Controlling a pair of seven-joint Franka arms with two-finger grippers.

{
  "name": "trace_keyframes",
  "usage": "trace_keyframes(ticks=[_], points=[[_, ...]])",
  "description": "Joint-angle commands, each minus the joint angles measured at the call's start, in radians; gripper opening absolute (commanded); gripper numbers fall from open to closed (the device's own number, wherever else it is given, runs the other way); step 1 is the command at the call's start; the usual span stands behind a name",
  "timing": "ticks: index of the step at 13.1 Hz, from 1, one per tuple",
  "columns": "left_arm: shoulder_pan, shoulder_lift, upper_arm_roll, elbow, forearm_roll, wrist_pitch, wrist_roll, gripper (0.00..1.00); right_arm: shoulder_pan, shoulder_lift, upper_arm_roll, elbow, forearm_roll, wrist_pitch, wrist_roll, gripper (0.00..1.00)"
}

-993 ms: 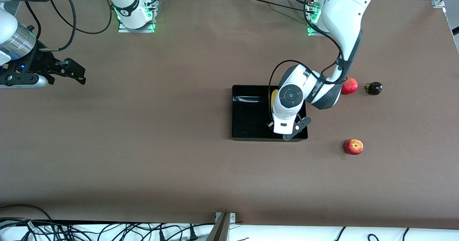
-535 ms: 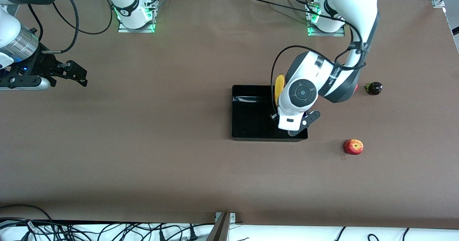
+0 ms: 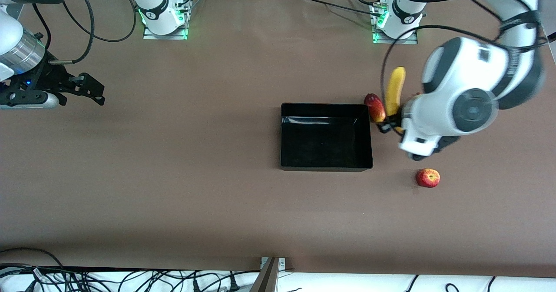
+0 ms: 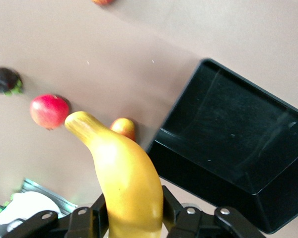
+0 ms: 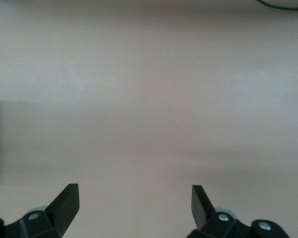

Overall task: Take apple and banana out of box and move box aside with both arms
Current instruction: 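Lift the banana out and carry it beside the apple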

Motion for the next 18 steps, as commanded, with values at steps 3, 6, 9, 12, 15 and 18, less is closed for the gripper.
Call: trace_keyframes(ticks=[3, 6, 9, 12, 15, 18], points=[[0.273, -0.029, -0.004, -0.010, 0.076, 0.005, 0.510, 0.00, 0.000, 0.009, -0.001, 0.018, 0.004, -0.001, 0.000, 1.00], [0.375, 0.015, 0.034, -0.021, 0.097, 0.164, 0.771, 0.00, 0.001, 0.023, -0.001, 0.019, 0.004, 0.029, 0.000, 1.00], [0.388, 0.121, 0.085, -0.021, 0.087, 0.331, 0.880, 0.00, 0.005, 0.025, -0.001, 0.019, 0.002, 0.033, 0.000, 1.00], [0.390, 0.204, 0.088, -0.021, 0.086, 0.461, 0.881, 0.00, 0.005, 0.029, -0.001, 0.019, 0.004, 0.033, 0.000, 1.00], [0.382, 0.287, 0.093, -0.023, 0.083, 0.627, 0.839, 0.00, 0.005, 0.029, -0.001, 0.019, 0.004, 0.031, 0.000, 1.00], [0.379, 0.327, 0.093, -0.044, 0.083, 0.741, 0.813, 0.00, 0.005, 0.029, -0.001, 0.018, 0.004, 0.025, 0.000, 1.00]])
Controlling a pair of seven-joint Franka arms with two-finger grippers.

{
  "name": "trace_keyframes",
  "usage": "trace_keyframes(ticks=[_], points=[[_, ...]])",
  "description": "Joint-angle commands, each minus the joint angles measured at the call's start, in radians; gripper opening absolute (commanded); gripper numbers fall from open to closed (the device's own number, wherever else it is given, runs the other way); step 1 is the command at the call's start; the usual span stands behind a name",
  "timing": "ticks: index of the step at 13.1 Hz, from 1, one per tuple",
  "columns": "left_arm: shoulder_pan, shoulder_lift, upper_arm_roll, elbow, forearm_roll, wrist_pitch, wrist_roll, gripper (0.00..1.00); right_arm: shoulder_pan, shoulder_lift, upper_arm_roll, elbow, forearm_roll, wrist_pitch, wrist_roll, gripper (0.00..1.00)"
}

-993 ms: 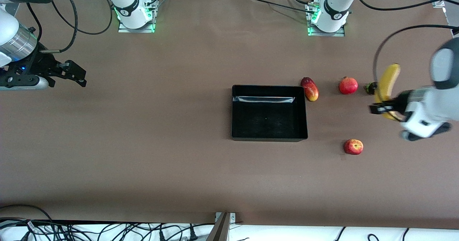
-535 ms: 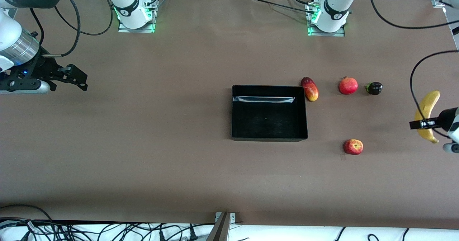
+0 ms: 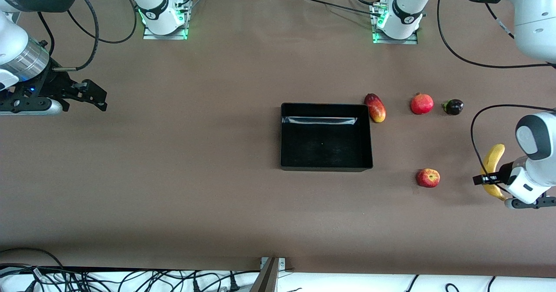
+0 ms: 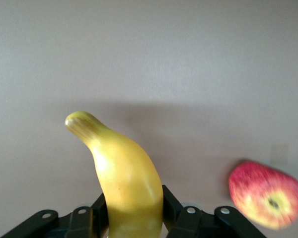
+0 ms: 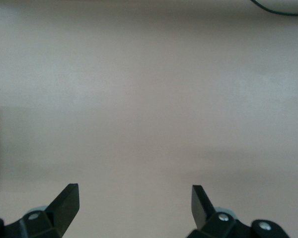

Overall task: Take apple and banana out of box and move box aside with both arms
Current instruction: 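Lift the banana out and carry it beside the apple, then lower the banana and open the left gripper while the right gripper reaches out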

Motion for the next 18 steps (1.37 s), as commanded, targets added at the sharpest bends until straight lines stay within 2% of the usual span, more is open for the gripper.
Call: trace_keyframes(ticks=[1, 3, 6, 13, 15, 17, 18], points=[[-0.014, 0.022, 0.013, -0.013, 0.004, 0.076, -0.021, 0.00, 0.004, 0.005, -0.001, 0.015, 0.004, -0.014, 0.000, 1.00], [-0.015, 0.059, 0.014, -0.029, -0.019, 0.157, -0.022, 0.00, 0.003, 0.005, -0.001, 0.014, 0.004, -0.014, 0.002, 1.00], [-0.020, 0.056, 0.014, -0.136, -0.027, 0.321, -0.044, 0.00, 0.004, 0.004, -0.001, 0.012, 0.004, -0.016, 0.002, 1.00], [-0.031, 0.045, 0.013, -0.194, -0.027, 0.340, -0.052, 0.00, 0.006, 0.007, -0.001, 0.017, 0.005, -0.007, 0.002, 1.00], [-0.037, 0.045, 0.014, -0.207, -0.027, 0.364, -0.077, 0.01, 0.004, 0.040, -0.003, 0.017, 0.020, 0.018, -0.018, 1.00], [-0.040, 0.047, 0.013, -0.216, -0.027, 0.392, -0.084, 0.30, 0.019, 0.082, -0.001, 0.011, 0.011, 0.000, -0.035, 1.00], [-0.040, 0.047, 0.014, -0.216, -0.026, 0.392, -0.084, 0.58, 0.021, 0.108, 0.000, 0.002, 0.013, -0.047, -0.055, 1.00]])
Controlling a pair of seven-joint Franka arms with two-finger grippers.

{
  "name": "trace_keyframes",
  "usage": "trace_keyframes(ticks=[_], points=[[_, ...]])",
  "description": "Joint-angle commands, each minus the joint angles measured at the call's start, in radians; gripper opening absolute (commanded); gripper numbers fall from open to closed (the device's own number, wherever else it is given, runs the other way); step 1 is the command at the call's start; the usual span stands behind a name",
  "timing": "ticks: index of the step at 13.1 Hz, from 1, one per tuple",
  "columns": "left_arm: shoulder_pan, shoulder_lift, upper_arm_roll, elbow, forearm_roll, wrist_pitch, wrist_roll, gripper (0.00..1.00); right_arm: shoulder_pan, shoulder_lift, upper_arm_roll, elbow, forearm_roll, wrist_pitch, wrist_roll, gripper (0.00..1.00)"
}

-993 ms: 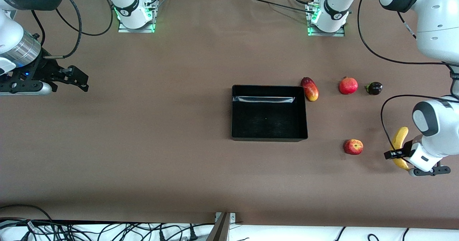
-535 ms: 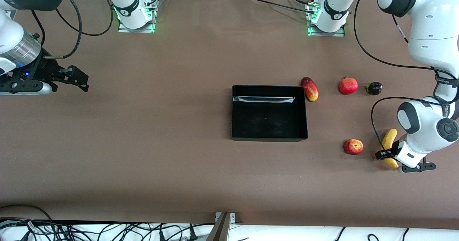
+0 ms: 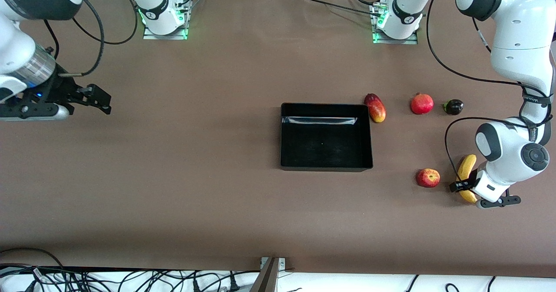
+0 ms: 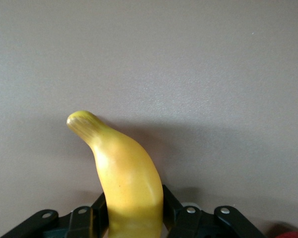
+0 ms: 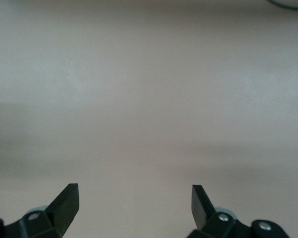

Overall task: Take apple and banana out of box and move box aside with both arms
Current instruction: 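Lower the banana and open the left gripper while the right gripper reaches out, then raise the left gripper away while the right gripper grasps the tray rim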

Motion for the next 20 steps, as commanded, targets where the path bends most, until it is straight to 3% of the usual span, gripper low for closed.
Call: trace_keyframes(ticks=[1, 2, 4, 6, 8, 10, 12, 14, 16, 18, 19, 20], points=[[-0.015, -0.035, 0.014, -0.048, -0.015, 0.025, -0.013, 0.70, 0.023, 0.056, 0.000, 0.008, 0.012, -0.107, -0.047, 1.00], [-0.016, -0.039, 0.014, -0.053, -0.009, 0.023, -0.011, 1.00, 0.044, 0.063, 0.003, 0.011, 0.026, -0.110, -0.053, 1.00], [-0.019, -0.091, 0.014, -0.056, -0.006, -0.025, -0.010, 1.00, 0.116, 0.111, 0.008, 0.017, 0.087, -0.069, -0.029, 1.00], [-0.030, -0.206, 0.019, -0.059, 0.002, -0.232, -0.008, 1.00, 0.231, 0.190, 0.009, 0.020, 0.144, 0.043, 0.125, 1.00], [-0.091, -0.359, 0.094, -0.057, 0.003, -0.474, 0.003, 1.00, 0.369, 0.282, 0.009, 0.023, 0.150, 0.208, 0.308, 1.00], [-0.156, -0.522, 0.128, -0.059, 0.000, -0.648, 0.009, 1.00, 0.443, 0.397, 0.012, 0.098, 0.161, 0.307, 0.423, 1.00], [-0.223, -0.662, 0.135, -0.060, 0.000, -0.771, 0.006, 1.00, 0.504, 0.506, 0.021, 0.208, 0.199, 0.316, 0.517, 1.00], [-0.316, -0.795, 0.149, -0.103, 0.003, -0.837, -0.002, 1.00, 0.567, 0.580, 0.021, 0.270, 0.204, 0.348, 0.610, 1.00], [-0.341, -0.906, 0.149, -0.142, 0.003, -0.839, -0.007, 1.00, 0.612, 0.629, 0.020, 0.268, 0.204, 0.439, 0.643, 1.00], [-0.346, -0.955, 0.146, -0.145, 0.002, -0.913, 0.001, 1.00, 0.635, 0.681, 0.020, 0.268, 0.199, 0.502, 0.675, 1.00], [-0.342, -0.955, 0.137, -0.140, 0.003, -0.926, -0.002, 1.00, 0.644, 0.701, 0.020, 0.267, 0.195, 0.523, 0.675, 0.98], [-0.323, -0.958, 0.113, -0.140, 0.003, -0.931, -0.006, 1.00, 0.644, 0.712, 0.020, 0.267, 0.192, 0.525, 0.672, 0.87]])
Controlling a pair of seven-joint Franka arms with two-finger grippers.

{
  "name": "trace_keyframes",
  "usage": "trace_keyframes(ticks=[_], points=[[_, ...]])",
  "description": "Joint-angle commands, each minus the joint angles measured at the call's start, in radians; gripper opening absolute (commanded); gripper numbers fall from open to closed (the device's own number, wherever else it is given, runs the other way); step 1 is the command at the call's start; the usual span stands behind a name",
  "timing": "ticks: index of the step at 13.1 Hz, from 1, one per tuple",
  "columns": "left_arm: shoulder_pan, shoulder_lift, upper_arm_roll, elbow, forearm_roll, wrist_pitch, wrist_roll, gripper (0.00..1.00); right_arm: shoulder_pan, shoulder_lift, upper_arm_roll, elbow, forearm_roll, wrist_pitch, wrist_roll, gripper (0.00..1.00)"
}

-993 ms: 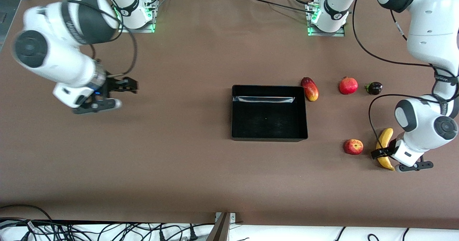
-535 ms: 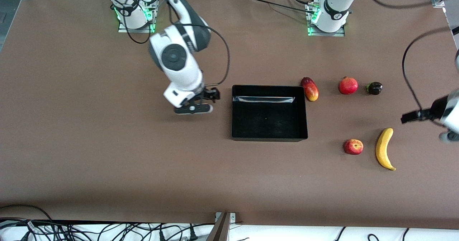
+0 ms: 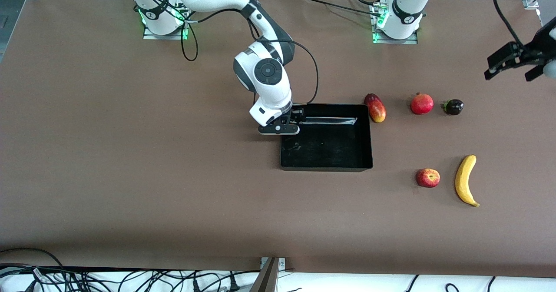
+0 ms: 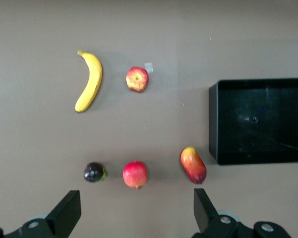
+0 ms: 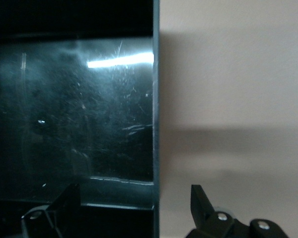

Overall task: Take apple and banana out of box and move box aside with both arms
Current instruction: 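Raise the left gripper away while the right gripper grasps the tray rim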

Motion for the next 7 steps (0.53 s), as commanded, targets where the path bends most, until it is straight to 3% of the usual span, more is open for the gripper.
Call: trace_keyframes(ticks=[1, 3, 4, 7], points=[[0.048, -0.026, -0.042, -0.031, 0.003, -0.005, 0.007, 1.00, 0.009, 0.041, -0.011, 0.036, 0.007, 0.011, 0.002, 0.66], [0.062, -0.029, -0.080, -0.031, 0.004, -0.013, 0.001, 1.00, 0.000, 0.037, -0.016, 0.036, -0.002, 0.006, -0.033, 0.14], [0.063, -0.029, -0.088, -0.024, 0.003, -0.014, -0.009, 1.00, -0.003, 0.035, -0.017, 0.036, -0.001, 0.003, -0.044, 0.00], [0.062, -0.032, -0.108, -0.019, 0.003, -0.026, -0.068, 1.00, -0.012, 0.037, -0.019, 0.031, -0.001, 0.003, -0.051, 0.00]])
